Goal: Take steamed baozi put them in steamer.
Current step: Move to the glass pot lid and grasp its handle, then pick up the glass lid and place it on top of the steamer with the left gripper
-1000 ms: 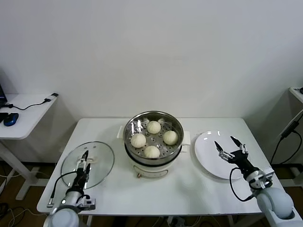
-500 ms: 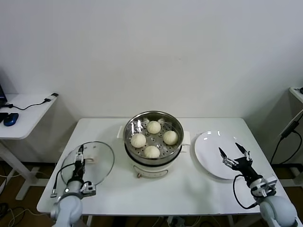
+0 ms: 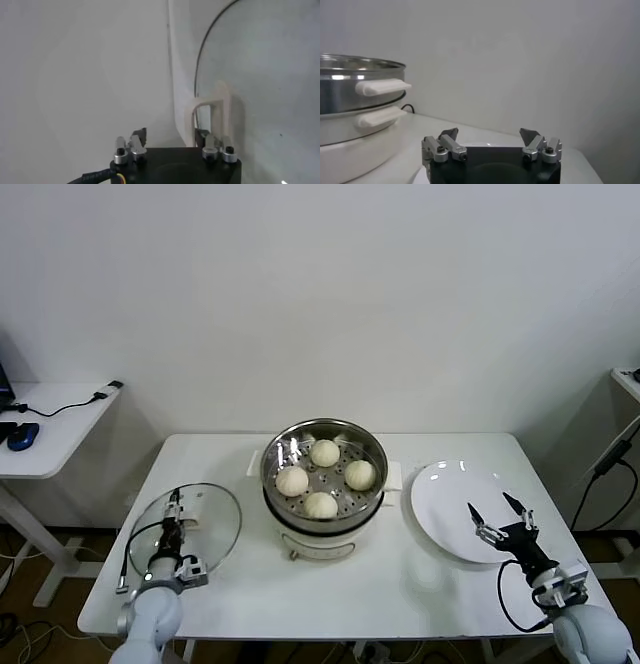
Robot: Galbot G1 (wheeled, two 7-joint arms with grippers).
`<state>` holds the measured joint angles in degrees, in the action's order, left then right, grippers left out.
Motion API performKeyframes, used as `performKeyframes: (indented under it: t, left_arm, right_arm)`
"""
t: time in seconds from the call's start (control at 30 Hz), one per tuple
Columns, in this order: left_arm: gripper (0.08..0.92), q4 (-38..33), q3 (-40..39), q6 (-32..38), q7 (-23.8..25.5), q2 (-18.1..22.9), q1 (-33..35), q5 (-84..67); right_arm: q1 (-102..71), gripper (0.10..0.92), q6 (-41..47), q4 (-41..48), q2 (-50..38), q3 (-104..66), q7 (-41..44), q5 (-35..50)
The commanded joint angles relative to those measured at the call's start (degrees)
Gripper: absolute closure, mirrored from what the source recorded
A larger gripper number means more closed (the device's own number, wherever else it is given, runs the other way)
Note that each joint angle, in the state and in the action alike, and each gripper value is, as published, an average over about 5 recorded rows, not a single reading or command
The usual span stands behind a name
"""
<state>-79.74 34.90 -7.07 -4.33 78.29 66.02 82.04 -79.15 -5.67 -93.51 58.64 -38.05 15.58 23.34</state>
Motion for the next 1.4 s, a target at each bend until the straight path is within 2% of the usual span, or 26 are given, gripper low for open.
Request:
performKeyframes:
  t: [0.03, 0.33, 0.47, 0.57, 0.73, 0.9, 1.0, 1.13, 1.23, 1.3, 1.4]
  left_arm:
    - [0.398, 1.19, -0.18, -0.12, 0.11, -0.1, -1.25, -3.22]
    - [0.657, -2.38, 0.38, 0.72, 0.44, -1.05, -0.09, -5.62]
    - [0.778, -8.15, 0.97, 0.37, 0.83, -2.9, 2.29, -7.73]
    - [0.839, -13.8, 1.68, -0.11, 1.22, -4.9, 4.88, -9.51]
    - [0.848, -24.75, 2.84, -3.23, 2.44, -9.66, 9.84, -12.99]
    - [0.848, -36.66, 3.07, -10.15, 5.18, -14.96, 14.92, -15.19]
    - [0.848, -41.84, 1.89, -14.84, 6.91, -18.43, 15.62, -16.09]
    - [0.848, -46.4, -3.14, -22.9, 10.46, -24.04, 12.91, -18.89]
    - [0.848, -47.41, -9.8, -28.68, 13.43, -27.58, 8.24, -17.5]
    - [0.848, -47.42, -14.46, -31.14, 15.77, -28.59, 4.71, -15.22]
    - [0.848, -47.25, -21.73, -33.6, 21.21, -27.4, -0.69, -10.37]
  right_arm:
    - [-0.03, 0.203, -0.34, 0.8, 0.2, -0.37, 0.3, -1.24]
    - [0.64, 0.203, -0.67, 1.88, 0.2, -0.74, 0.53, -1.54]
    - [1.05, 0.203, -0.78, 2.29, 0.09, -0.89, 0.63, -1.53]
    - [1.5, 0.203, -0.88, 2.72, -0.07, -0.98, 0.65, -1.53]
    - [2.42, 0.203, -1.15, 3.79, -0.41, -1.07, 0.68, -1.77]
    - [3.57, 0.203, -1.74, 5.28, -0.58, -0.98, 0.67, -3.14]
    - [4.23, 0.203, -1.9, 5.94, -0.77, -0.65, 0.65, -3.8]
    - [5.32, 0.203, -2.07, 6.87, -1.13, 0.12, 0.55, -4.59]
    - [6.18, 0.203, -2.09, 7.58, -1.51, 0.86, 0.3, -5.11]
    - [6.71, 0.203, -2.07, 8.02, -1.74, 1.3, 0.14, -5.31]
    - [7.32, 0.203, -2.08, 8.63, -1.84, 1.57, 0.05, -5.41]
